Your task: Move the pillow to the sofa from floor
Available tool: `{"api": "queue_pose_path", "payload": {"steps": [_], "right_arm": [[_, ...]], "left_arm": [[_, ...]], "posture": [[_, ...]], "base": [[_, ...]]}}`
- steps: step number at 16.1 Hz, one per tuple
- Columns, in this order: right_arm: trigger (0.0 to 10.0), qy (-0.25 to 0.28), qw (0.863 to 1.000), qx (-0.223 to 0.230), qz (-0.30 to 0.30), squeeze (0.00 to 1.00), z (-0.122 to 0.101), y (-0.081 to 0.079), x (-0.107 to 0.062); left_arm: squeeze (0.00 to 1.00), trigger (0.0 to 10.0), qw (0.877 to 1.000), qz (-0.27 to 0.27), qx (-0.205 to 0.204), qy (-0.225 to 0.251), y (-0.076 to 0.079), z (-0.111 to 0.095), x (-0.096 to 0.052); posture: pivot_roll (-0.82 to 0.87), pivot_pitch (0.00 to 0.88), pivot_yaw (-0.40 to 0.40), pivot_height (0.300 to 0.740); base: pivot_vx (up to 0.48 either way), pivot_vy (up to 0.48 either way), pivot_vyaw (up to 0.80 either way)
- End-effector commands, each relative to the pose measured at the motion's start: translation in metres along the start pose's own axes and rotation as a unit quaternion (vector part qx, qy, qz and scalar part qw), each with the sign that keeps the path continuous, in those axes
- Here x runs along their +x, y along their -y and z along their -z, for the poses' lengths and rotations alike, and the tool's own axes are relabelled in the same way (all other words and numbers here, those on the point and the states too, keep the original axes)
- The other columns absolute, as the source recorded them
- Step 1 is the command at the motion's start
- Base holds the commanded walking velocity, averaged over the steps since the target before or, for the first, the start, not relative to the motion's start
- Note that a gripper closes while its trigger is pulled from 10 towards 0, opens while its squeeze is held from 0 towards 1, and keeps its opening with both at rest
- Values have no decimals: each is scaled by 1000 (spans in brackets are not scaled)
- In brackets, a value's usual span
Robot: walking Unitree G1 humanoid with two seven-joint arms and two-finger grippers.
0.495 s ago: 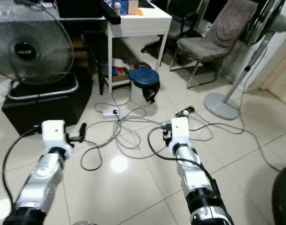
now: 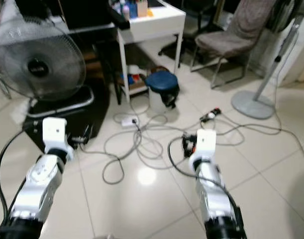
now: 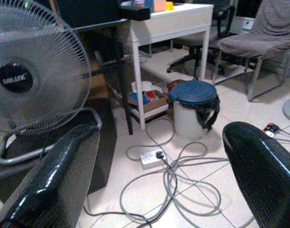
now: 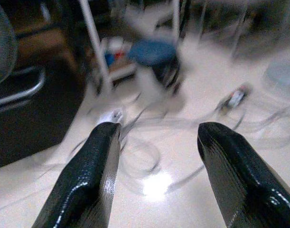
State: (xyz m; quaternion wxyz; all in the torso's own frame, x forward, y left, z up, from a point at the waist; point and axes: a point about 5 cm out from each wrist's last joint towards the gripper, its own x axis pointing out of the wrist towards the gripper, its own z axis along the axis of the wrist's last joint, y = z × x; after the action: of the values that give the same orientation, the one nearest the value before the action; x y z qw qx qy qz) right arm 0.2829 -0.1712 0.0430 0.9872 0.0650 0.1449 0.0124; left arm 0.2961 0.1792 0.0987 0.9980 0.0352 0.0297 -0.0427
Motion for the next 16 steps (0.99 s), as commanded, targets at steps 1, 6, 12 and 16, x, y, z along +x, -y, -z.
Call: {"api": "queue_pose_path", "payload": {"steps": [1,6,12,16], "right_arm": [[10000,-19,1000,23,-4,0,4,-2,-3],[10000,-13,997,-49,56,0,16,8,-19],[10000,-4,997,-57,43,0,5,2,-16],[10000,-16,998,-59,28,0,3,-2,-16]], "left_arm": [[0,10000,1000,13,4,-13,5,4,1],[0,10000,998,-25,20,-49,0,31,-8],[0,10000,999,-3,16,-50,1,36,-26],[0,10000,999,8,15,-31,-1,17,-17]], "posture": [[48,0,50,740],[19,0,38,740],[68,0,-5,740],[64,0,14,740]], "base": [[0,0,0],[0,0,0],[0,0,0],[0,0,0]]}}
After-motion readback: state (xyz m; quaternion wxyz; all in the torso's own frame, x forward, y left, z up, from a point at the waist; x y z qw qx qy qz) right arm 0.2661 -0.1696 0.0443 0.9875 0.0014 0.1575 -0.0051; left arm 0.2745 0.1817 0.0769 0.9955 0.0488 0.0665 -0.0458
